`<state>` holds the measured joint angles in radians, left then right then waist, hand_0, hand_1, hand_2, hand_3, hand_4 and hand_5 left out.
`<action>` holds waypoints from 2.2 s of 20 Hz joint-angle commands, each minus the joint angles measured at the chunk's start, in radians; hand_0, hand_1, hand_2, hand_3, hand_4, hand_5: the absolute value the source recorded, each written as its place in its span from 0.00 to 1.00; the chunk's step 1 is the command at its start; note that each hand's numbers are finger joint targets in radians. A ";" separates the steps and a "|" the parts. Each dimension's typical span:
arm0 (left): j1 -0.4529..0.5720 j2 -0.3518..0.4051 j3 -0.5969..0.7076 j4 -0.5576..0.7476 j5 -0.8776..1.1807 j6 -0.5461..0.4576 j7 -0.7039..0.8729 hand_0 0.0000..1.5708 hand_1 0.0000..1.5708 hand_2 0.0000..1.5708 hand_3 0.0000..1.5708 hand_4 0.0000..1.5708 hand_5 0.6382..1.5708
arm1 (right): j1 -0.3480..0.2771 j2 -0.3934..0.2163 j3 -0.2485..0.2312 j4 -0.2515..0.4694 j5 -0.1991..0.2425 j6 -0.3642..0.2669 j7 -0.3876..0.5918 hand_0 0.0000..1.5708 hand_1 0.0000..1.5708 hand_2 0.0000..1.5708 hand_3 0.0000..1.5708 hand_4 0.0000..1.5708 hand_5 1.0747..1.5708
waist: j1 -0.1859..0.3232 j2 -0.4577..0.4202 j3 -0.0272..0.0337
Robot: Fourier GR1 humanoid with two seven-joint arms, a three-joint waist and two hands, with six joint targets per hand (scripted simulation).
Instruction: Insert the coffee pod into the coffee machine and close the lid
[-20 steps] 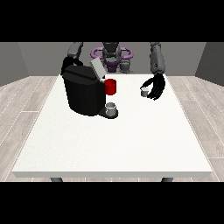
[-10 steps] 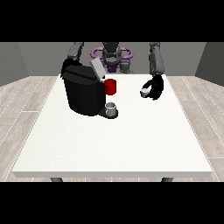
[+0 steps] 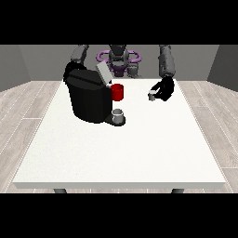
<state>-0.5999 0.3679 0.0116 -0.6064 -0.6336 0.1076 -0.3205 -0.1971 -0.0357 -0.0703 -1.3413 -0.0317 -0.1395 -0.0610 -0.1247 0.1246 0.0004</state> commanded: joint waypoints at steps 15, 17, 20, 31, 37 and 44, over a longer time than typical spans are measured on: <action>-0.243 0.075 0.054 -0.085 0.022 -0.213 0.025 0.79 0.79 0.84 0.82 0.36 1.00 | -0.061 -0.005 0.011 0.035 -0.021 0.034 0.006 0.00 0.00 0.00 0.00 0.32 1.00 | -0.048 -0.004 -0.0005; -0.303 0.030 0.048 -0.099 0.010 -0.202 0.106 0.80 0.80 0.85 0.82 0.35 1.00 | -0.108 0.019 0.015 0.065 0.004 -0.012 -0.007 0.00 0.00 0.00 0.00 0.30 1.00 | -0.041 0.011 -0.0003; -0.312 0.055 0.058 -0.091 -0.004 -0.171 0.072 0.80 0.80 0.84 0.81 0.34 1.00 | -0.092 0.009 0.033 0.031 -0.015 0.011 -0.019 0.00 0.00 0.00 0.00 0.32 1.00 | -0.071 0.037 -0.0004; -0.477 0.085 0.103 -0.071 0.015 -0.234 0.183 0.80 0.80 0.84 0.80 0.31 1.00 | -0.144 -0.047 0.010 -0.023 -0.019 0.029 0.063 0.00 0.00 0.00 0.00 0.33 1.00 | -0.143 0.051 -0.0002; -0.525 0.044 0.095 -0.060 -0.006 -0.190 0.202 0.82 0.82 0.83 0.78 0.32 1.00 | -0.165 0.023 0.058 -0.024 0.048 -0.057 0.027 0.00 0.00 0.00 0.00 0.35 1.00 | -0.153 0.117 -0.0003; -0.567 0.079 0.115 -0.014 -0.007 -0.234 0.244 0.82 0.82 0.84 0.78 0.32 1.00 | -0.141 0.002 0.058 -0.069 0.039 -0.035 0.053 0.00 0.00 0.00 0.00 0.33 1.00 | -0.194 0.108 -0.0003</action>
<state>-1.1426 0.4686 0.1352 -0.6364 -0.6263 -0.1263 -0.1222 -0.3161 -0.0333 -0.0089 -1.4001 -0.0019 -0.1537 -0.0430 -0.3085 0.2362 0.0002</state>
